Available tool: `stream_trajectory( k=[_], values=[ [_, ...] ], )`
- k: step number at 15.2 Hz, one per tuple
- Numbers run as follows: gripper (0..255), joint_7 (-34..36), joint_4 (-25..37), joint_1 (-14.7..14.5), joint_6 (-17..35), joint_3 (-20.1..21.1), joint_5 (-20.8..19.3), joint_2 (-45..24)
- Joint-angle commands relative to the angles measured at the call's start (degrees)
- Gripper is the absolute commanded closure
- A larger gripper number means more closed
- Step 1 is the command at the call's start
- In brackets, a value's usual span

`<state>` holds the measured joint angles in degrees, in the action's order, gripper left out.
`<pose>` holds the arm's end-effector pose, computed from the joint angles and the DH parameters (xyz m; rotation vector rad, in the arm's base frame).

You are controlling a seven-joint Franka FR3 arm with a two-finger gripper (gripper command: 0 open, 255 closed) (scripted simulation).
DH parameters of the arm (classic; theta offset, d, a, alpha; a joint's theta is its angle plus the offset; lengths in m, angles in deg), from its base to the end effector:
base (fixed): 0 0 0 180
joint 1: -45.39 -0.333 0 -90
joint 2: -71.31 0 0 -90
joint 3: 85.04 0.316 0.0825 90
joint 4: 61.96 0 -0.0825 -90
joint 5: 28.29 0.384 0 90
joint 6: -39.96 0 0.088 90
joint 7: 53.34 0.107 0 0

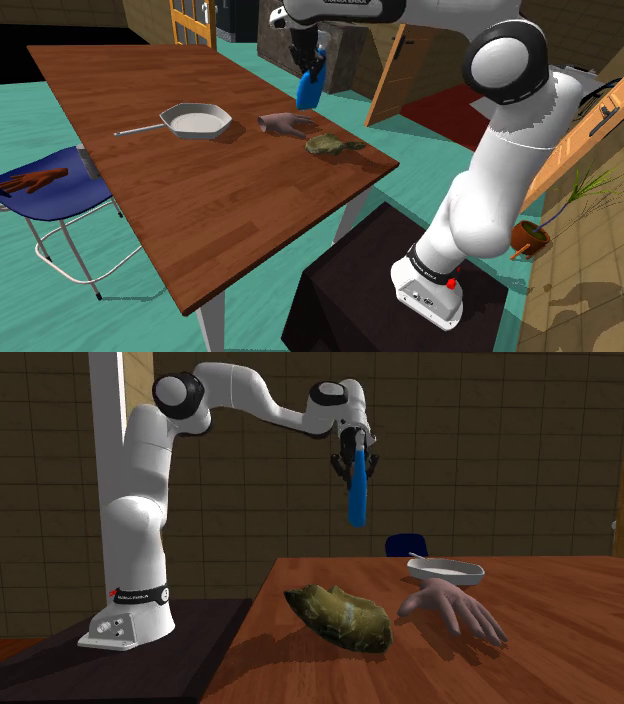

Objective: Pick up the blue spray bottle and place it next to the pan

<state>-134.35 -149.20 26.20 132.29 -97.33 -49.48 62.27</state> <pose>0.6013 0.0447 0.5695 2.0080 1.9930 -0.4218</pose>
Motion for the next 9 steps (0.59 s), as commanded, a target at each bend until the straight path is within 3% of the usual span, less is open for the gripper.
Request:
stream_trajectory(
  k=[1,9],
  values=[
    [255,2.45,0.80,-1.22,0.07,0.96,0.35,-1.77],
    [255,9.80,9.04,-5.56,-1.72,4.00,1.91,-11.18]
  ],
)
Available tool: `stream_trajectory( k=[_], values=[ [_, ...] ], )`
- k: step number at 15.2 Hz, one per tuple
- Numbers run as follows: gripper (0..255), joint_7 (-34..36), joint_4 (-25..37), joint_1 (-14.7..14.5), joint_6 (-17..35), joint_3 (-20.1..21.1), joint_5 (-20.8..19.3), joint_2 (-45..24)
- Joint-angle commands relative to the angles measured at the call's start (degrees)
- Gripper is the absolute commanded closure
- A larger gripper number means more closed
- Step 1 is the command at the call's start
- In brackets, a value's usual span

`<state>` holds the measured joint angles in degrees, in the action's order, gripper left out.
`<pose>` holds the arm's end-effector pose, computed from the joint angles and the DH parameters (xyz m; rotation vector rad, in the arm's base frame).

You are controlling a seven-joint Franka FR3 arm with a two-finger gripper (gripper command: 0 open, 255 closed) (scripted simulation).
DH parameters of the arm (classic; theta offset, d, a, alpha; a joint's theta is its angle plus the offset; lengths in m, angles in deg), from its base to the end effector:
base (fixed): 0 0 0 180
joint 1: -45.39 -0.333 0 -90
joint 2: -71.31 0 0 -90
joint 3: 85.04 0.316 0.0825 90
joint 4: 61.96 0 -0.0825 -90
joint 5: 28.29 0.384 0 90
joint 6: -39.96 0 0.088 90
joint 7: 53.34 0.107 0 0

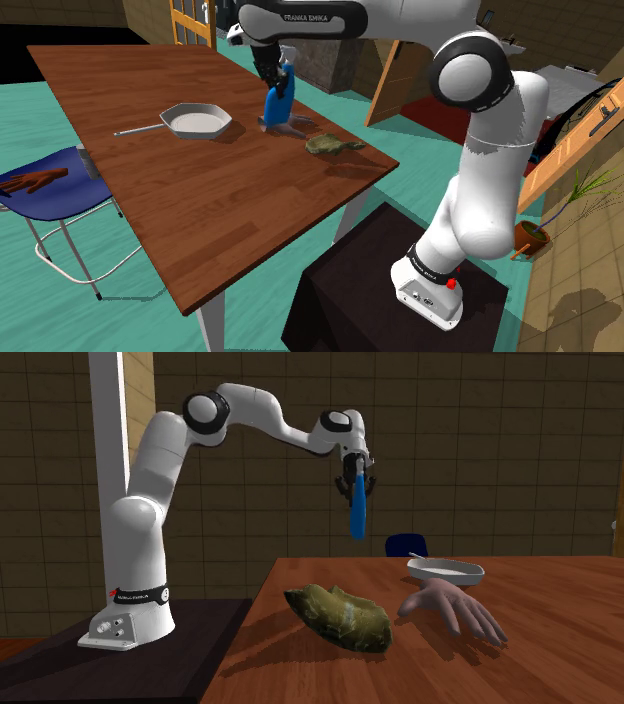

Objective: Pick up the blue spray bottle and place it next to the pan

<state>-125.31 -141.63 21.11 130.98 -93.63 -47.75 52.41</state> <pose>0.6276 0.1546 0.5216 2.0082 1.9928 -0.4221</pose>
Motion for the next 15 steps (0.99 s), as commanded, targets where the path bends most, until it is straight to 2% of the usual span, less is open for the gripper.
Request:
stream_trajectory(
  k=[1,5,9,15],
  values=[
    [255,1.56,2.96,-1.00,-0.79,0.63,0.39,-2.76],
    [255,4.46,10.29,-3.09,-2.83,1.76,1.18,-9.25],
    [255,6.68,20.50,-5.05,-6.09,2.63,1.95,-17.22],
    [255,8.22,14.82,-5.00,-1.35,2.77,1.88,-16.51]
  ],
)
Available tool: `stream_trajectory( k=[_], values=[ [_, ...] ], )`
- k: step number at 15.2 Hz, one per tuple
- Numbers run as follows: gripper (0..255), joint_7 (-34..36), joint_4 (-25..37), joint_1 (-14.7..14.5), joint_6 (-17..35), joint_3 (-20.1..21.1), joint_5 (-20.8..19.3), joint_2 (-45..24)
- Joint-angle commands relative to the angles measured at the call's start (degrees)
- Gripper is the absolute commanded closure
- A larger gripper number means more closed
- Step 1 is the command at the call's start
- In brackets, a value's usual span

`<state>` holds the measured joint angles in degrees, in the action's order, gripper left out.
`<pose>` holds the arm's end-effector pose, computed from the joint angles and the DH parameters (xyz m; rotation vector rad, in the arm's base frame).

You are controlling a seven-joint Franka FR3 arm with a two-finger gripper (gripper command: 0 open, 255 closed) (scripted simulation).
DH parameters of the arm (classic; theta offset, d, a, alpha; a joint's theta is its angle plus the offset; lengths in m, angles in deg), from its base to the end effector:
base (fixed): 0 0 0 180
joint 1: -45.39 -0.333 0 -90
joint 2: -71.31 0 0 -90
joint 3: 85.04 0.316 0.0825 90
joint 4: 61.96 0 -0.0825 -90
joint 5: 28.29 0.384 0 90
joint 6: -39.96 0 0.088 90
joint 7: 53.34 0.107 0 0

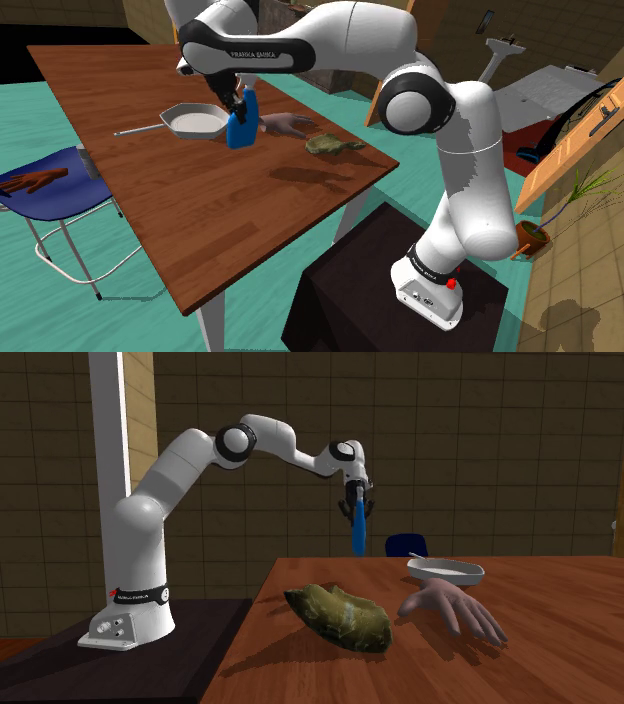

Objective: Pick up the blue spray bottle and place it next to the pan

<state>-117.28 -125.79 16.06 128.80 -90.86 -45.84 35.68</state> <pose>0.6572 0.2721 0.4471 2.0093 1.9915 -0.4225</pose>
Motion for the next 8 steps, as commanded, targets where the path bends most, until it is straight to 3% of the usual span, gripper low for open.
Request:
stream_trajectory(
  k=[1,8],
  values=[
    [255,0.44,-1.84,0.07,1.57,0.03,-0.04,0.26],
    [255,2.00,-6.68,0.18,6.44,0.14,-0.16,0.00]
  ],
)
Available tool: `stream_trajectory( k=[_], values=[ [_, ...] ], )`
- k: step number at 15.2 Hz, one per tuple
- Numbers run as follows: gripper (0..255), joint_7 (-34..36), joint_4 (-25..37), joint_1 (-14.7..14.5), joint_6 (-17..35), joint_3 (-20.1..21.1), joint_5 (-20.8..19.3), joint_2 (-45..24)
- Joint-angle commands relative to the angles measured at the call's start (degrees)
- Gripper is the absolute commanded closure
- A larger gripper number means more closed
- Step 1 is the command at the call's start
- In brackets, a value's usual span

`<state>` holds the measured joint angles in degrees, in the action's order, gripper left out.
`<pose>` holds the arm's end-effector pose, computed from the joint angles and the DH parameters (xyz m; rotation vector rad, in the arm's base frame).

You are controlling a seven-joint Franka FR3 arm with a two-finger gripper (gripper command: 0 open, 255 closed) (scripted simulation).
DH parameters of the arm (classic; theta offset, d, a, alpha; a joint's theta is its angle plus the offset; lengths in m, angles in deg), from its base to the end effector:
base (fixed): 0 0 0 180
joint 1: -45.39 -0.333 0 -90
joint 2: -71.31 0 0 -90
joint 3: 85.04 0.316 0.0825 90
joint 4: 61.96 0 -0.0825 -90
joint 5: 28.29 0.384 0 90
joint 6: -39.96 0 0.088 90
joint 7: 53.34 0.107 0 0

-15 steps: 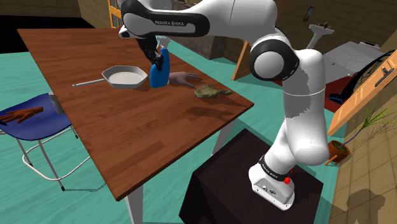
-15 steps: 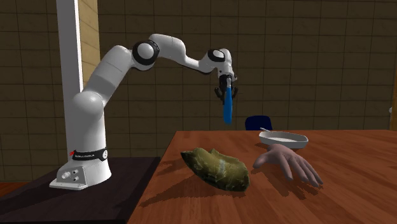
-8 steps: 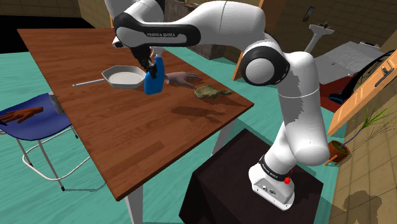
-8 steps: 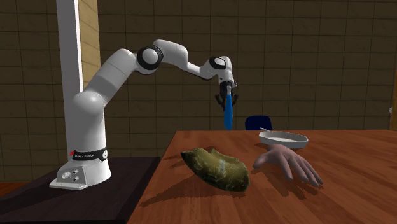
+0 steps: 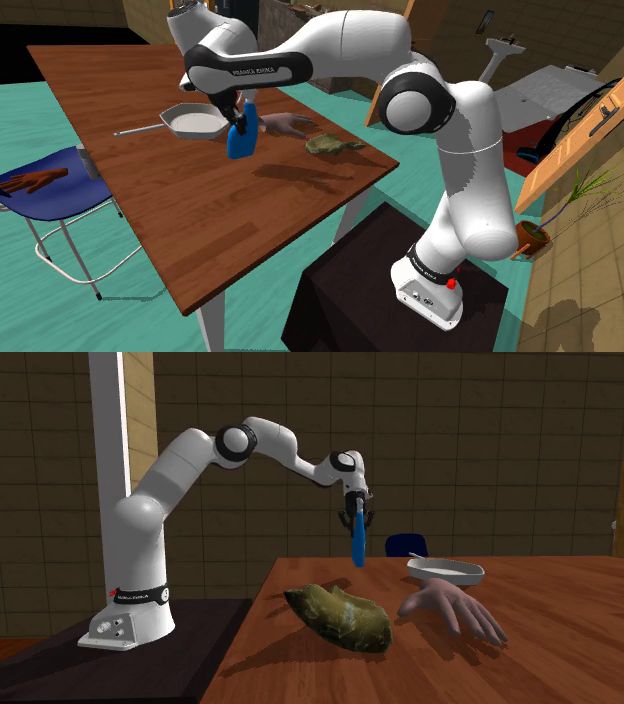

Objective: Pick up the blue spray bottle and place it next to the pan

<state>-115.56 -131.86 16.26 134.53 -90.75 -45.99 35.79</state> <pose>0.6572 0.2705 0.4059 2.0093 1.9914 -0.4223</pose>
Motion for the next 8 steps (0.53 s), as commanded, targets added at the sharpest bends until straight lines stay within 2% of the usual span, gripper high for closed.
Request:
stream_trajectory(
  k=[1,5,8],
  values=[
    [255,0.49,-1.20,-0.01,1.36,0.04,-0.04,-0.21],
    [255,1.35,-3.43,0.06,4.04,0.09,-0.13,-0.79],
    [255,1.35,-3.43,0.06,4.04,0.09,-0.13,-0.79]
  ],
)
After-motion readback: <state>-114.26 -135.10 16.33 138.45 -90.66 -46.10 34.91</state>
